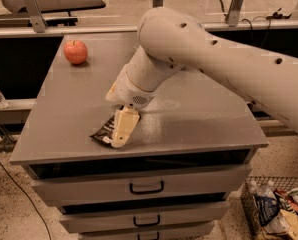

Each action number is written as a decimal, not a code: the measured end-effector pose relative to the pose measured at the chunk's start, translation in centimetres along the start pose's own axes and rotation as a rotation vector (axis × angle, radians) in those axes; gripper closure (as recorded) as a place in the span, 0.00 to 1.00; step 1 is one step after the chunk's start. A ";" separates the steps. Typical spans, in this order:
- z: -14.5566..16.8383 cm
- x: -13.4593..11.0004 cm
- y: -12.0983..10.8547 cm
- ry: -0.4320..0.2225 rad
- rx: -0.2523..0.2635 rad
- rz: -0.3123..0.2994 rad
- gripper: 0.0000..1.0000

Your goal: Pick rxbar chocolate

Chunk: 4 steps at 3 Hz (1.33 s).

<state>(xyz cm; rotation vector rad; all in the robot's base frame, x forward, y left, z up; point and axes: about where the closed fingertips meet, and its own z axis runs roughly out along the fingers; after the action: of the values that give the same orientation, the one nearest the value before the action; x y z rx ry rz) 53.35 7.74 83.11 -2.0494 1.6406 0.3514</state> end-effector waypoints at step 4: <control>-2.9 0.6 -1.4 0.014 0.059 0.058 1.00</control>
Offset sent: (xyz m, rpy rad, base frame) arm 0.0239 -0.0363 0.0233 -0.0097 -0.0300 -0.1106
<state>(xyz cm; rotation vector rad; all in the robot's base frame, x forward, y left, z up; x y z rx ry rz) 54.57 6.00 85.58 -1.9682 1.7007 0.3055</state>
